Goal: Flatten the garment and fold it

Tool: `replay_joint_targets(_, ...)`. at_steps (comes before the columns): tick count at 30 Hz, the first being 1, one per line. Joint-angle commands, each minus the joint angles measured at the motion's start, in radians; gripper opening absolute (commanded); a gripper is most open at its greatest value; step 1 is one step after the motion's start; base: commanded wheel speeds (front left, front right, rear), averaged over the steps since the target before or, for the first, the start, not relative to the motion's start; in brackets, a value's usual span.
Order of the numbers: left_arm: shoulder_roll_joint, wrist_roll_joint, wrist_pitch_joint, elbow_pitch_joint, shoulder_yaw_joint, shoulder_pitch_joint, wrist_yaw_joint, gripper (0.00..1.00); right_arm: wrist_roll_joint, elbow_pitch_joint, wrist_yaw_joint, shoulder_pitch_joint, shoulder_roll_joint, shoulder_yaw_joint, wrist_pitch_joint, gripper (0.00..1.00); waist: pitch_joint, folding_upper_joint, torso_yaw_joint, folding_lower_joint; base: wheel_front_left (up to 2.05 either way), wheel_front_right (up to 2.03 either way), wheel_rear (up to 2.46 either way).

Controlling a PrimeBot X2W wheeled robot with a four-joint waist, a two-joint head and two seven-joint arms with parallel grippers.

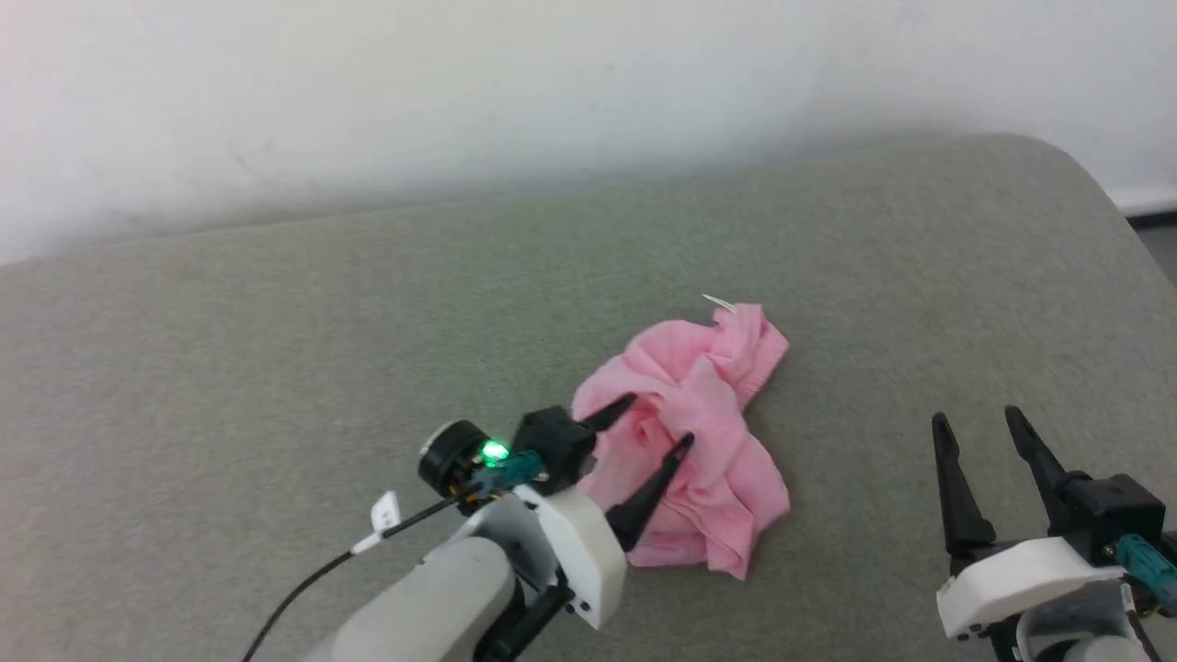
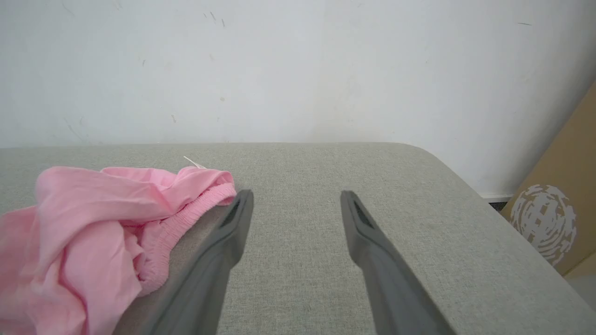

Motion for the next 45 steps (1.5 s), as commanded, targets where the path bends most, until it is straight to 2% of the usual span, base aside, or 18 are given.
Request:
replay_joint_targets(1, 0.031, -0.011, -0.016, -0.047, 0.029, 0.024, 0.028, 1.00, -0.006, -0.008, -0.001, 0.017, 0.002, -0.006, 0.007, 1.00, -0.082, -0.0001, 0.096, -0.0001, 0.00, 0.00, 0.00)
replay_joint_targets(7, 0.131, -0.039, -0.097, -0.173, 0.166, 0.086, 0.149, 1.00, 0.001, -0.024, -0.001, 0.038, 0.002, -0.007, 0.017, 1.00, -0.113, -0.0001, 0.153, -0.0001, 0.00, 0.00, 0.00)
replay_joint_targets(10, 0.152, -0.082, -0.133, -0.222, 0.257, 0.156, 0.208, 1.00, 0.012, -0.032, -0.001, 0.047, 0.002, 0.014, 0.013, 1.00, -0.119, -0.0001, 0.167, -0.0001, 0.00, 0.00, 0.00)
replay_joint_targets(13, 0.174, -0.071, -0.151, -0.259, 0.323, 0.240, 0.262, 1.00, 0.023, -0.039, -0.001, 0.059, 0.002, 0.040, 0.007, 1.00, -0.123, -0.0001, 0.175, -0.0001, 0.00, 0.00, 0.00)
replay_joint_targets(15, 0.181, -0.049, -0.154, -0.275, 0.357, 0.298, 0.291, 1.00, 0.026, -0.044, -0.001, 0.067, 0.002, 0.049, 0.004, 1.00, -0.123, -0.0001, 0.180, -0.0001, 0.00, 0.00, 0.00)
replay_joint_targets(18, 0.191, 0.041, -0.155, -0.296, 0.392, 0.370, 0.328, 1.00, 0.024, -0.045, -0.001, 0.076, 0.002, 0.055, 0.002, 1.00, -0.121, -0.0001, 0.190, -0.0001, 0.00, 0.00, 0.00)
replay_joint_targets(20, 0.173, 0.077, -0.155, -0.308, 0.417, 0.421, 0.343, 1.00, 0.024, -0.044, -0.001, 0.081, 0.002, 0.060, 0.002, 1.00, -0.121, -0.0001, 0.194, -0.0001, 0.00, 0.00, 0.00)
replay_joint_targets(26, 0.105, 0.149, -0.155, -0.319, 0.482, 0.525, 0.317, 1.00, 0.020, -0.041, -0.001, 0.087, 0.002, 0.081, 0.002, 1.00, -0.117, -0.0001, 0.202, -0.0001, 0.00, 0.00, 0.00)
replay_joint_targets(35, 0.033, 0.219, -0.155, -0.302, 0.546, 0.539, 0.241, 1.00, 0.005, -0.047, -0.001, 0.087, 0.002, 0.100, 0.029, 1.00, -0.101, -0.0001, 0.221, -0.0001, 0.00, 0.00, 0.00)
replay_joint_targets(39, 0.008, 0.246, -0.155, -0.288, 0.564, 0.529, 0.208, 1.00, -0.010, -0.065, -0.001, 0.072, -0.015, 0.149, 0.136, 1.00, -0.082, -0.0001, 0.239, -0.0001, 0.00, 0.00, 0.00)
replay_joint_targets(45, -0.033, 0.280, -0.155, -0.279, 0.595, 0.515, 0.171, 1.00, 0.043, -0.114, -0.001, -0.007, -0.130, 0.244, 0.405, 1.00, -0.043, -0.0001, 0.280, -0.0001, 0.00, 0.00, 0.00)
